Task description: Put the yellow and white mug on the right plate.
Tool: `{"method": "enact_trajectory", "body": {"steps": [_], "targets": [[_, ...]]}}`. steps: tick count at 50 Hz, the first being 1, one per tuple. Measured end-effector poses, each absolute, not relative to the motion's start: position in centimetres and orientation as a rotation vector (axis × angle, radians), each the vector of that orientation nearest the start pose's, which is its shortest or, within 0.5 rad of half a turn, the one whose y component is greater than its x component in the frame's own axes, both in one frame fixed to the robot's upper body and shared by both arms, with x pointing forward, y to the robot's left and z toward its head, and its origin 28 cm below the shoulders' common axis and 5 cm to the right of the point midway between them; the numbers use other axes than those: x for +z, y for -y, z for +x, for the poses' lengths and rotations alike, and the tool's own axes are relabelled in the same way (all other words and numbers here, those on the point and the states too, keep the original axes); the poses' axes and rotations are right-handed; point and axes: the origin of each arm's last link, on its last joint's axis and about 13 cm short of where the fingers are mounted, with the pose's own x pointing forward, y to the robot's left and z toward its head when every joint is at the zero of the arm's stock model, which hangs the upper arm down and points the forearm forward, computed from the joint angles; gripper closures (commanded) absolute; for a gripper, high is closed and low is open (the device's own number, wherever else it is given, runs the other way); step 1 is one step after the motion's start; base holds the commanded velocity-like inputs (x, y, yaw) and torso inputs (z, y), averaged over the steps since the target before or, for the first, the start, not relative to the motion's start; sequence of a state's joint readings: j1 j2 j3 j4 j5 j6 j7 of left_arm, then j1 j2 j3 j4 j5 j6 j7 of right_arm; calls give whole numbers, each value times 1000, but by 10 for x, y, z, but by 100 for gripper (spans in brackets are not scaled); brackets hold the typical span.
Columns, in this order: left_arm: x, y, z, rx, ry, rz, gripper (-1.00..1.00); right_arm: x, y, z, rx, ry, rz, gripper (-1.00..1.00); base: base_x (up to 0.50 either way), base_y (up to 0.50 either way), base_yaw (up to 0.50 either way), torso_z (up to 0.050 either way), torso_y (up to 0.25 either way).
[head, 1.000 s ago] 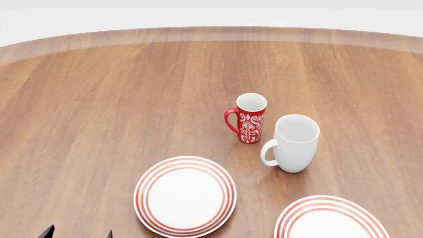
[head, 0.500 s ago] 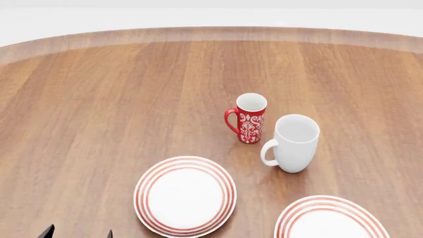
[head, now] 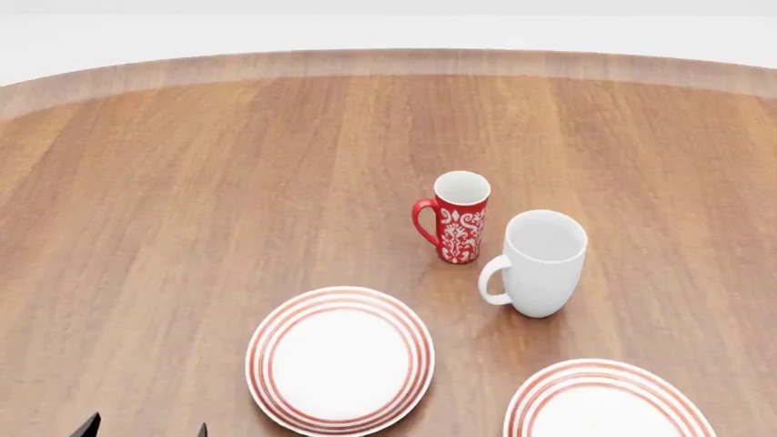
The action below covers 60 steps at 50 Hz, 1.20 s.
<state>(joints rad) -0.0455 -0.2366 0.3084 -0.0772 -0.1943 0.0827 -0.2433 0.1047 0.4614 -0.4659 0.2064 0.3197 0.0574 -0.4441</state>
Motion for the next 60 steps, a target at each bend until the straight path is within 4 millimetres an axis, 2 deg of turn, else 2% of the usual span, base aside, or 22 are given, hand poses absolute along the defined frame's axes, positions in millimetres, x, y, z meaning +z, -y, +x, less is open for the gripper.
{"method": "enact_trajectory", "body": {"steps": [28, 60], "targets": [[3, -205, 211, -45, -9, 49, -100, 3, 181, 202, 577, -287, -140, 100, 0, 0, 0, 0, 0], [3, -206, 212, -44, -11, 46, -100, 17, 228, 209, 247, -250, -43, 100, 0, 0, 0, 0, 0]]}}
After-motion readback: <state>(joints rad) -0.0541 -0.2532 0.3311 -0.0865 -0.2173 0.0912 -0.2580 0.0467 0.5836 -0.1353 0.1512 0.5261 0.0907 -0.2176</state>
